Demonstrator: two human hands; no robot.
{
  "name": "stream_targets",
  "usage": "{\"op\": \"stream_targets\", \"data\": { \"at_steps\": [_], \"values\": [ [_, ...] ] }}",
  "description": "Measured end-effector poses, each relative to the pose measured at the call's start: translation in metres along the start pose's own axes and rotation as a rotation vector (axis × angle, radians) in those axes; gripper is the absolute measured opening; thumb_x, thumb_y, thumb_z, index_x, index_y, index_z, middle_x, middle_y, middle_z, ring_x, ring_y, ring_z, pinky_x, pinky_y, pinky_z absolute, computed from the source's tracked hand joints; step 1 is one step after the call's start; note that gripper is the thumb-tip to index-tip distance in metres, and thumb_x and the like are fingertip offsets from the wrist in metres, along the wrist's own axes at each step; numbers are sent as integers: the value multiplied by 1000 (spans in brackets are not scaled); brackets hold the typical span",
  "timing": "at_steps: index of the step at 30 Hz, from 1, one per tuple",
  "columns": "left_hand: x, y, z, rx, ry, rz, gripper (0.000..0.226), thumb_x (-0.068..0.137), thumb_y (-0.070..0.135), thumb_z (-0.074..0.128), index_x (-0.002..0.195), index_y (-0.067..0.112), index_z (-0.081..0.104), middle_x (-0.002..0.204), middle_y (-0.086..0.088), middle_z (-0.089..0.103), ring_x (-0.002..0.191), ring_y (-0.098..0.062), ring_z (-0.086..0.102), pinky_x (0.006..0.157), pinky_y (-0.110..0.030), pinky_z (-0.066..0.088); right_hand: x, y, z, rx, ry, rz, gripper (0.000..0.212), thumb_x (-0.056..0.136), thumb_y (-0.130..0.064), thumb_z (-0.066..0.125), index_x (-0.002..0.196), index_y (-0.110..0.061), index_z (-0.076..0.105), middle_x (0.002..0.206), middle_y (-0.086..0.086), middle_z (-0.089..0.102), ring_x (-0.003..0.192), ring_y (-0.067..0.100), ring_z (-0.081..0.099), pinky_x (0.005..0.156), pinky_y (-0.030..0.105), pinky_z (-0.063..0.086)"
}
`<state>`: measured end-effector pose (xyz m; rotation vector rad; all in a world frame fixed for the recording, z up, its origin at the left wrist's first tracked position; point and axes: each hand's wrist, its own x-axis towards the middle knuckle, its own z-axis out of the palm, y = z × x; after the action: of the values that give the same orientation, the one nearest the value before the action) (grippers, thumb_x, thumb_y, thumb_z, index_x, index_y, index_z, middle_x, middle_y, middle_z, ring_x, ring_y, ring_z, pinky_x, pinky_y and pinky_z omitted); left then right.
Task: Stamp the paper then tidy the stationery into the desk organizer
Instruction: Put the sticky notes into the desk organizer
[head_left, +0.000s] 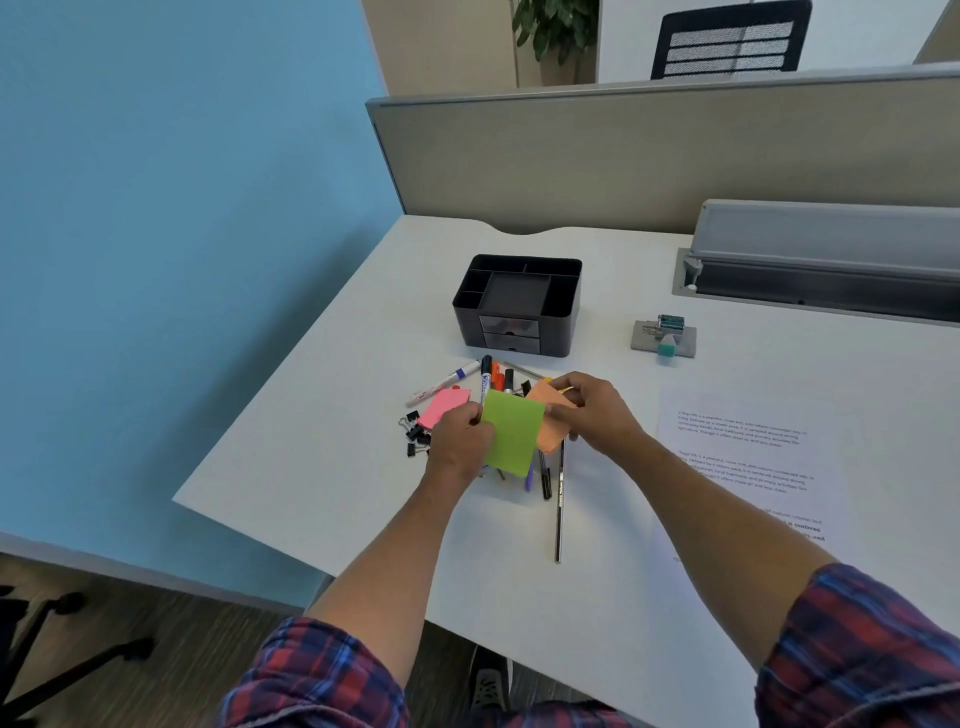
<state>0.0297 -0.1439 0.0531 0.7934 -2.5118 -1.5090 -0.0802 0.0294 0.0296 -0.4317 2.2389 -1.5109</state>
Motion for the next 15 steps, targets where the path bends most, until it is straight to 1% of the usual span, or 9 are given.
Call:
{"op": "stream_targets", "data": {
  "at_steps": [1,3,5,7,8,10,11,13,15],
  "values": [
    [2,0,2,-16,2,-20,7,69,18,45,66,16,38,64,2,37,61,-16,32,54,-28,23,0,-1,1,25,-5,-5,23,90,-18,72,112,-13,66,87,12,73,61,19,63,54,31,52],
    [8,-1,7,14,13,-33,25,88,19,53,69,18,37,68,2,38,63,-16,34,55,-31,24,0,-3,4,95,-24,-15,20,91,-22,73,108,-11,70,82,11,73,58,19,61,53,33,52],
    [14,-3,12,80,23,-23,32,100,21,52,72,20,36,70,2,39,63,-14,35,55,-32,26,0,-6,6,165,-58,-15,16,93,-24,71,104,-13,74,76,9,72,54,18,58,50,30,49],
    [18,-3,17,115,18,3,30,103,24,50,76,22,38,72,4,41,64,-12,38,55,-31,27,0,-9,8,204,-77,13,12,95,-21,67,102,-16,76,65,5,69,48,16,55,46,23,44],
    [20,-2,20,122,8,14,24,104,26,49,82,22,42,75,5,44,66,-11,42,55,-29,29,1,-10,8,216,-72,36,14,96,-19,64,104,-17,76,62,4,67,47,15,54,44,21,42],
    [24,-2,25,114,-11,9,8,104,29,50,103,21,48,87,6,52,80,-13,51,60,-28,36,2,-12,7,243,-62,78,17,99,-21,60,107,-16,74,62,4,66,48,14,54,44,21,41],
    [26,-2,27,97,-8,3,13,104,28,51,114,20,48,96,4,55,88,-17,55,65,-30,40,1,-12,5,275,-67,85,19,101,-24,58,105,-15,74,64,6,65,50,15,55,45,22,41],
    [30,-3,31,32,13,-23,25,103,25,53,127,21,46,110,-1,58,99,-23,58,74,-33,46,0,-12,3,379,-77,89,25,102,-31,57,98,-12,73,68,8,65,56,17,57,50,25,45],
    [34,-3,33,-25,34,-50,33,103,24,54,134,23,46,119,-3,59,103,-22,58,76,-33,48,-1,-12,0,460,-79,91,23,100,-30,62,102,-9,73,74,7,68,64,17,62,58,28,52]
  ]
}}
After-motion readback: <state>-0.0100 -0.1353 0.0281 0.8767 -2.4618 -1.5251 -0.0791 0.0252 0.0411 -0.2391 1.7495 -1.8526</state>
